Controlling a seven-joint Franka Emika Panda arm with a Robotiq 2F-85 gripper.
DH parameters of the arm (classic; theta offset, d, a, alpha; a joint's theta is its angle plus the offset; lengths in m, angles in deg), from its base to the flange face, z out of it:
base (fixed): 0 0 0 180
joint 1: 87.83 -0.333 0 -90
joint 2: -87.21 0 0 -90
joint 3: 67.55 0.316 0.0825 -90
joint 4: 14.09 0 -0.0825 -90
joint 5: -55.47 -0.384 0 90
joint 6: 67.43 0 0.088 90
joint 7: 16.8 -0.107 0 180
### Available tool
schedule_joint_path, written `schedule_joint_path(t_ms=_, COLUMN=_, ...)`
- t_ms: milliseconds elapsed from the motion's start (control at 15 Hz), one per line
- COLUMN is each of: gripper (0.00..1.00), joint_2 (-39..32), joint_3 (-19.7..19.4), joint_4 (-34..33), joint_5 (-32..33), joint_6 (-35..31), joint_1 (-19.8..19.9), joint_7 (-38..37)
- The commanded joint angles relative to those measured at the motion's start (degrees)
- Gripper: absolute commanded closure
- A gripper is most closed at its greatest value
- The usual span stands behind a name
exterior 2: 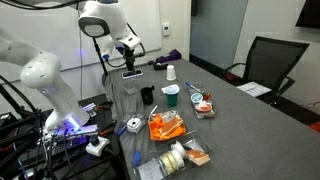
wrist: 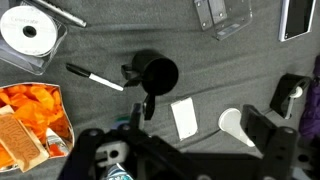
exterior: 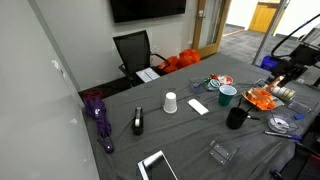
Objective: Put the black tongs in the container on the left.
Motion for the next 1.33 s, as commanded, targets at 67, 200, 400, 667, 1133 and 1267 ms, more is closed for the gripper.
schedule_joint_path(t_ms=67, gripper=0.00, joint_2=-0.1, joint_3=1.2, joint_4=-0.1, joint_5=-0.9, joint_6=0.3, joint_1=1.3, joint_7=0.7)
schedule_joint_path(t_ms=200, gripper=0.00, joint_2=-0.8, joint_3=1.1, joint_4=-0.1, joint_5=-0.9, joint_6=-0.5, joint_1=1.2, joint_7=1.2)
schedule_joint_path(t_ms=400, gripper=0.00, joint_2=-3.2, joint_3=0.7, joint_4=-0.4, joint_5=-1.3, joint_6=-2.6, joint_1=1.2, joint_7=1.4)
schedule_joint_path(t_ms=667, gripper=0.00, joint_2=-7.7, joint_3=0.6, joint_4=-0.2, joint_5=-2.7, joint_6=-8.0, joint_1=0.6, joint_7=1.3)
schedule_joint_path(t_ms=1133, gripper=0.00, joint_2=-19.0, joint_3=-0.2, joint_4=-1.7, joint_5=-10.8, joint_6=-13.8, joint_1=-2.1, joint_7=7.3)
schedule_joint_path(t_ms=1267, gripper=0.00, joint_2=-21.5, joint_3=0.2, joint_4=-2.4, joint_5=-12.0, joint_6=-14.7, joint_1=-1.7, joint_7=8.7)
